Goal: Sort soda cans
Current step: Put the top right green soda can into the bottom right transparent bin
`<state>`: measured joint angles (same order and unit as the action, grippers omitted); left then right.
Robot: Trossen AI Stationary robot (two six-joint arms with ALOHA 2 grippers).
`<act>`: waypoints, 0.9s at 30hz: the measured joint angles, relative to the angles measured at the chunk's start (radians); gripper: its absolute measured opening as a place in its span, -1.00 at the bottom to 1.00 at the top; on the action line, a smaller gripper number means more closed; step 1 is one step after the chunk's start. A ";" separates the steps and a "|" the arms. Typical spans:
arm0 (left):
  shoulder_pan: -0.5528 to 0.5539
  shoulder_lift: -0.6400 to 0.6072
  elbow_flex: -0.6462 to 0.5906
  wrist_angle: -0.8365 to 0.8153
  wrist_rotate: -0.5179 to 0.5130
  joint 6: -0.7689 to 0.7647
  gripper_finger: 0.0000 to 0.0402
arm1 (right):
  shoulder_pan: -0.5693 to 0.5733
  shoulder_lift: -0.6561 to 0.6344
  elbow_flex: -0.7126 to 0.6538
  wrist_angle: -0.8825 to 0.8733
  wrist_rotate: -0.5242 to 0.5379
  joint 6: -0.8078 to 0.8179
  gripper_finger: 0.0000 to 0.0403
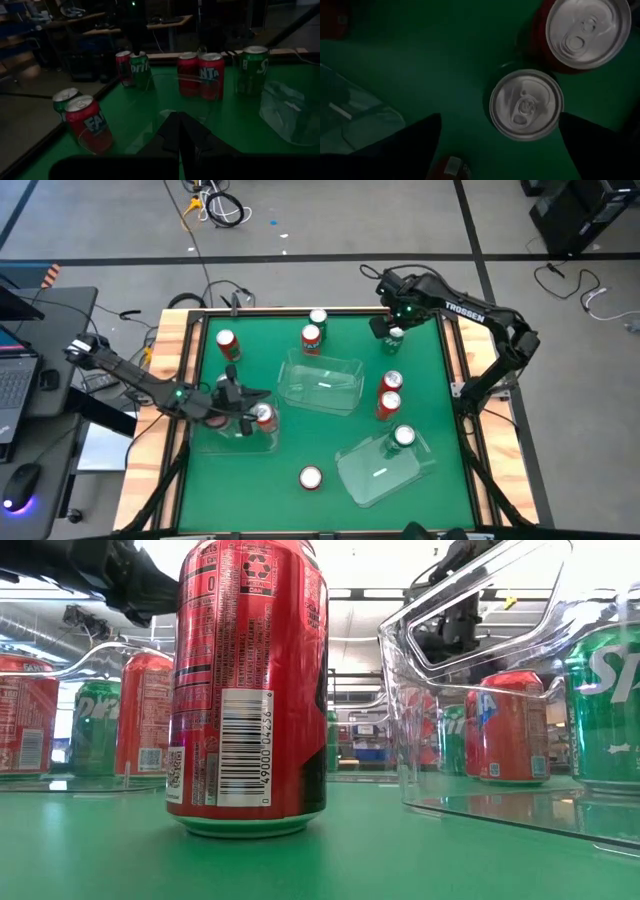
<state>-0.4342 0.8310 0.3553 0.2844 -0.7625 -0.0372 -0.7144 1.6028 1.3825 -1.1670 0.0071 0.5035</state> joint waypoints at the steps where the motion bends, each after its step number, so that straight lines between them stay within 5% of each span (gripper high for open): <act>1: 0.014 0.000 0.000 0.000 0.027 0.000 -0.99 | -0.001 0.000 -0.005 0.011 0.000 -0.002 0.92; 17: 0.169 0.000 0.000 0.003 0.453 0.068 -1.00 | -0.004 -0.001 -0.065 0.087 0.050 -0.010 0.94; 27: 0.200 0.000 0.000 0.004 0.468 0.077 -1.00 | 0.017 0.002 -0.005 0.044 0.041 -0.033 0.95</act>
<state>-0.2344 0.8310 0.3553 0.2882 -0.2943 0.0399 -0.6975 1.6051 1.3777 -1.1232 0.0480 0.4709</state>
